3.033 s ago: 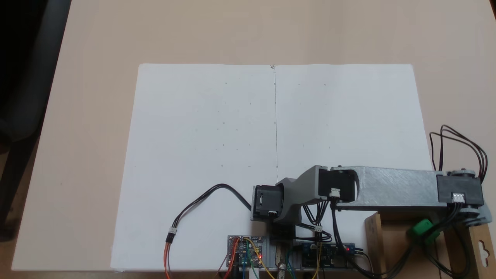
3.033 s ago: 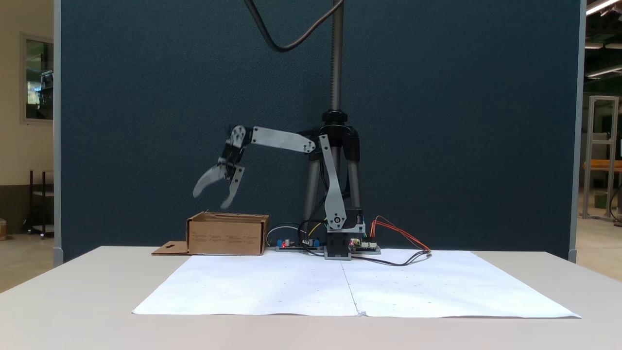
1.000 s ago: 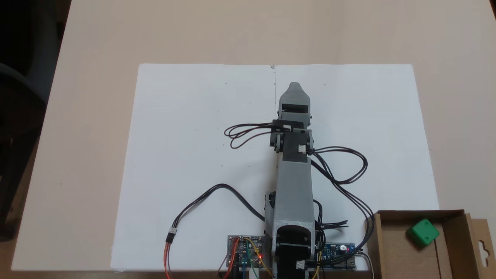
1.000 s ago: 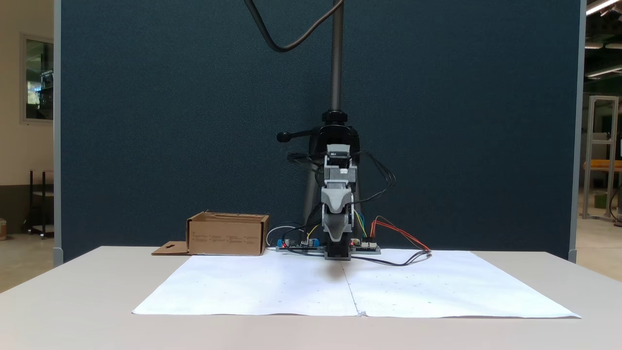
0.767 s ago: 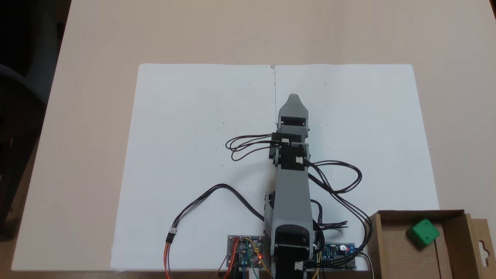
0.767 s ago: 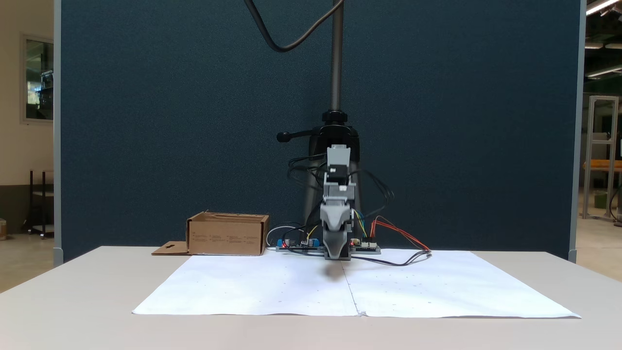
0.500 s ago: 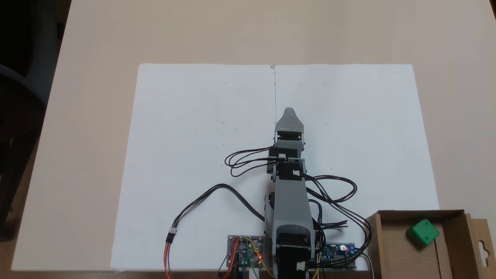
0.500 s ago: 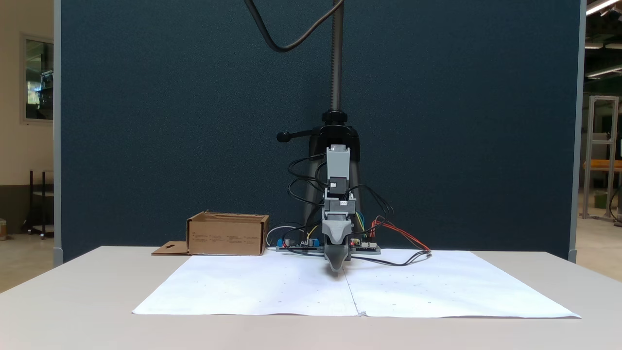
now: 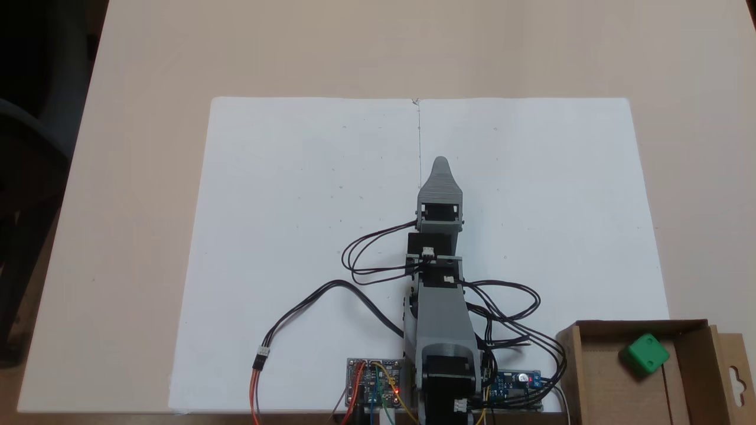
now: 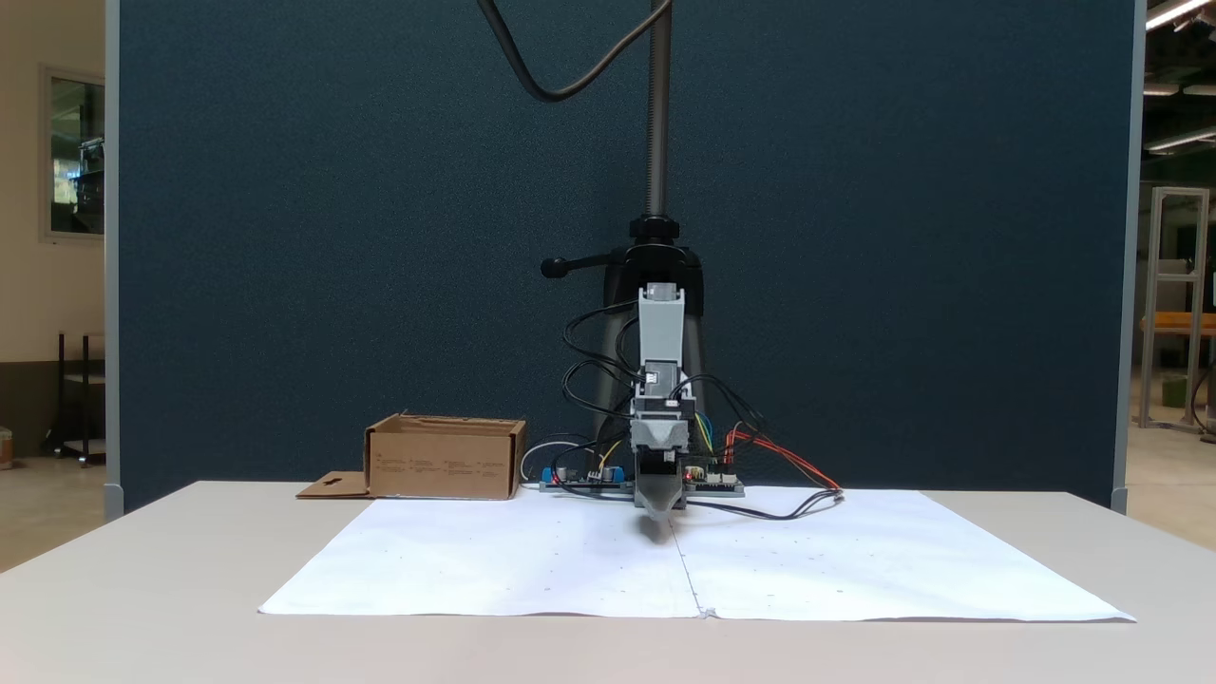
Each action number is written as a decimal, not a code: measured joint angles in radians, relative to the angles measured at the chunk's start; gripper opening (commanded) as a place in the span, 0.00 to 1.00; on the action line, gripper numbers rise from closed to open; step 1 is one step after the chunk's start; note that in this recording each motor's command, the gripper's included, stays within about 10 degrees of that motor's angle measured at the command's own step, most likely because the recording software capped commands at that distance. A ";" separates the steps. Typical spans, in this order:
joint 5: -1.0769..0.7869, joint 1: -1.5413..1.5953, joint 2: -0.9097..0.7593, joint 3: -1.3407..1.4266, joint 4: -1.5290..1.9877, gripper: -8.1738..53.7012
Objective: Grasp a green dice and put it in the bin.
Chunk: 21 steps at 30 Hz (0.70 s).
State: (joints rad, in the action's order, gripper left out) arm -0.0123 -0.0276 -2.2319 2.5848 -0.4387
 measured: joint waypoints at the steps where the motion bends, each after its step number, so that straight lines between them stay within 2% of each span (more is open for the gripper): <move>1: 0.000 0.003 0.000 0.012 -0.026 0.83; 21: 0.000 0.040 -0.026 0.067 -0.675 0.86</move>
State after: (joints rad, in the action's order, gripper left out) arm -0.0123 0.0123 -2.2580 2.6523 -1.1137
